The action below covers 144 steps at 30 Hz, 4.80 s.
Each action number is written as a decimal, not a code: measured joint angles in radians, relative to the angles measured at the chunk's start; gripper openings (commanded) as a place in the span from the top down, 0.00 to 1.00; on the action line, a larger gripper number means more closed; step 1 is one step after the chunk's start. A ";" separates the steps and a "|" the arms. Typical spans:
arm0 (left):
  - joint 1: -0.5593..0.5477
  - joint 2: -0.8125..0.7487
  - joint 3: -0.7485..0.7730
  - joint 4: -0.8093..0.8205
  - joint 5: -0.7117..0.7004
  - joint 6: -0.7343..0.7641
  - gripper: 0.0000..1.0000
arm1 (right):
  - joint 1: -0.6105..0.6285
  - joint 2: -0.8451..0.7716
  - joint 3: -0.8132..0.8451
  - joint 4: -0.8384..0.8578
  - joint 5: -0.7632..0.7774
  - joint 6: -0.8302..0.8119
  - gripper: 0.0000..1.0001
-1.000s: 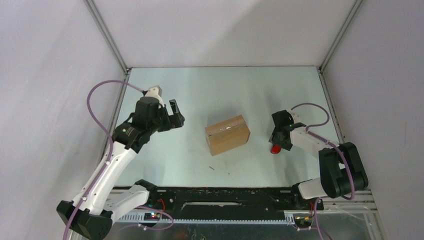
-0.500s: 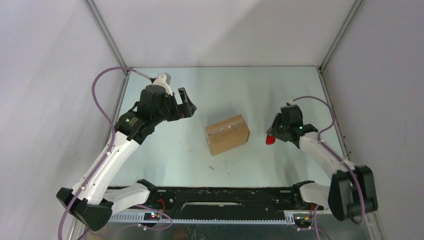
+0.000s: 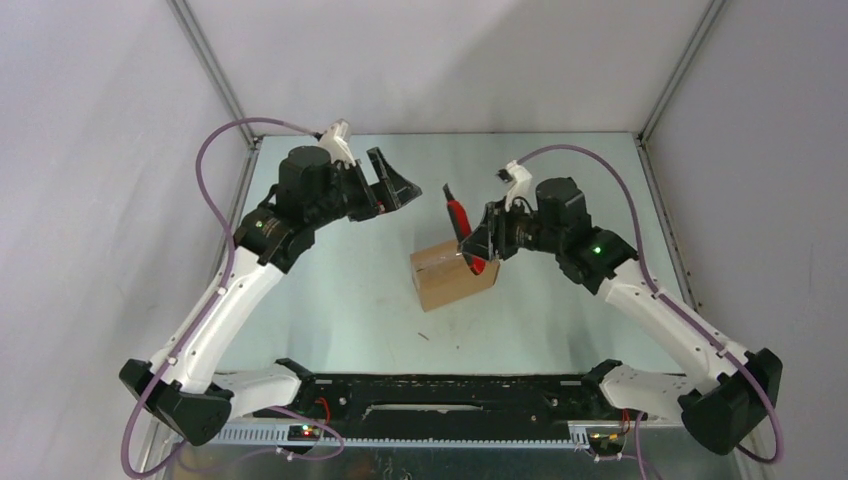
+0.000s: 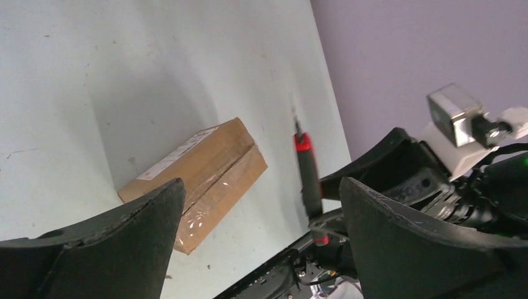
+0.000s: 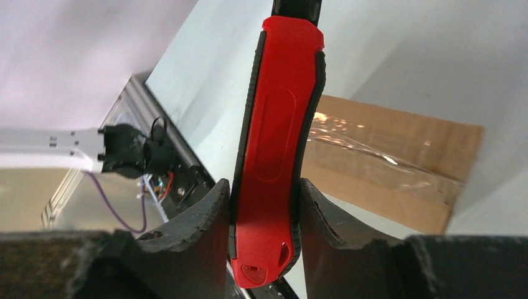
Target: Unpack the express box
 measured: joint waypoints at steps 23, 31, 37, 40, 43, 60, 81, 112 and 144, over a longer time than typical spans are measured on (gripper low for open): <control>-0.061 0.077 -0.015 -0.105 -0.052 -0.108 0.27 | 0.209 0.194 0.124 0.027 -0.026 -0.128 1.00; -0.091 0.114 -0.039 -0.117 -0.053 -0.182 0.90 | 0.225 0.223 0.142 0.023 -0.019 -0.154 0.80; -0.105 0.123 -0.040 -0.133 -0.055 -0.240 1.00 | 0.306 0.254 0.160 -0.023 0.132 -0.202 0.13; -0.105 0.134 -0.039 -0.193 -0.075 -0.258 1.00 | 0.418 0.254 0.174 -0.026 0.351 -0.265 0.10; -0.105 0.155 -0.035 -0.259 -0.092 -0.276 1.00 | 0.560 0.258 0.179 -0.022 0.614 -0.348 0.11; -0.103 0.161 0.031 -0.303 -0.127 -0.383 0.53 | 0.752 0.384 0.186 0.029 1.163 -0.568 0.98; 0.087 -0.089 -0.108 0.111 0.298 -0.053 0.00 | 0.150 0.078 0.204 -0.104 0.023 -0.204 1.00; 0.085 -0.074 -0.391 0.990 0.791 -0.420 1.00 | 0.034 0.097 0.205 0.070 -0.569 0.201 0.84; 0.020 -0.120 -0.608 1.073 0.476 -0.575 0.13 | 0.084 0.089 -0.031 0.505 -0.274 0.562 1.00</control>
